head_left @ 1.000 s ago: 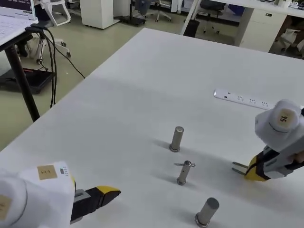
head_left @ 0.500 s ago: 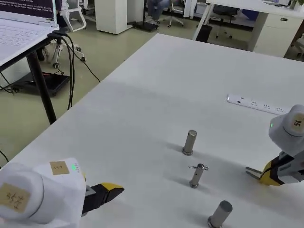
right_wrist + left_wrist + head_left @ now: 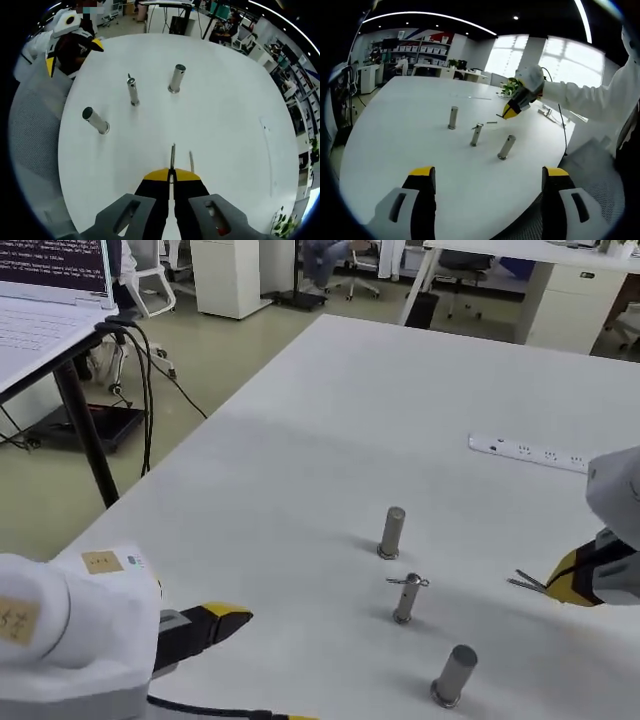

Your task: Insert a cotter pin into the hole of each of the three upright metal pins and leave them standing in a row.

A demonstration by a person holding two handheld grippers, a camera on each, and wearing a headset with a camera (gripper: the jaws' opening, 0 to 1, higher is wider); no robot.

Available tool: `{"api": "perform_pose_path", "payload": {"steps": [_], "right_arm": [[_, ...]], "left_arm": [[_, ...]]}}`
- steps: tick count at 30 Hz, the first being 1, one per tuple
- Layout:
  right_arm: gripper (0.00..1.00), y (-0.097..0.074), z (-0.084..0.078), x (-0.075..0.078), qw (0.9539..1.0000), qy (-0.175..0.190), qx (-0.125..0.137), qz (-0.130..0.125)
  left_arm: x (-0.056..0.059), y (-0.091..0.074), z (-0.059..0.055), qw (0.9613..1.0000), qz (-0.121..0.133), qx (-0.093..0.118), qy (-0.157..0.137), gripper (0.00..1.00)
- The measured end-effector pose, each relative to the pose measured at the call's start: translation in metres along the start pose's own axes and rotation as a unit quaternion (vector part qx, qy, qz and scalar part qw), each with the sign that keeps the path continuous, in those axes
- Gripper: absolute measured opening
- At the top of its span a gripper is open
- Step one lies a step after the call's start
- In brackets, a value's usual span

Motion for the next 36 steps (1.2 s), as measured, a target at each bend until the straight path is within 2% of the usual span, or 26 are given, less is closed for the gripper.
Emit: {"api": "perform_pose_path", "payload": {"steps": [3,9,12,13,17,23,32,33,35,36], "right_arm": [[0.00,-0.010,-0.001,-0.006,0.9998,0.011,0.009,-0.013],[0.00,-0.034,0.000,-0.028,0.9980,0.014,0.048,-0.039],[0.00,-0.047,0.001,-0.039,0.9955,0.016,0.068,-0.065],[0.00,-0.052,0.001,-0.042,0.9936,0.017,0.076,-0.082],[0.00,-0.059,-0.004,-0.057,0.9897,0.021,0.098,-0.102],[0.00,-0.065,-0.015,-0.077,0.9858,0.033,0.108,-0.124],[0.00,-0.085,-0.018,-0.098,0.9752,0.023,0.135,-0.173],[0.00,-0.090,-0.017,-0.099,0.9707,0.012,0.146,-0.190],[0.00,-0.092,-0.019,-0.099,0.9676,0.004,0.154,-0.201],[0.00,-0.094,-0.019,-0.101,0.9644,0.001,0.161,-0.210]], "left_arm": [[0.004,0.002,0.006,1.0000,0.000,0.007,-0.002,0.84],[0.012,0.007,0.018,0.9999,0.005,0.003,0.010,0.82],[0.018,0.009,0.026,0.9998,0.001,0.009,0.015,0.80],[0.020,0.010,0.029,0.9998,-0.003,0.011,0.016,0.79],[0.027,0.013,0.037,0.9995,-0.013,0.014,0.026,0.77],[0.037,0.013,0.043,0.9988,-0.018,0.015,0.043,0.74],[0.045,0.014,0.055,0.9975,-0.014,0.026,0.064,0.68],[0.047,0.014,0.058,0.9973,-0.015,0.028,0.065,0.67],[0.050,0.016,0.063,0.9969,-0.019,0.033,0.070,0.65],[0.051,0.017,0.067,0.9965,-0.020,0.040,0.070,0.64]]}}
Point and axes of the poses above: the centre of the closed fingertips' face, and the gripper's own axes: y roughly forward along the fingers, x roughly to its right, z roughly out of its top, the point moved 7 cm from there along -y, roughly backward along the fingers, and after that the axes turned 4 degrees about -x, right-handed, at the moved point
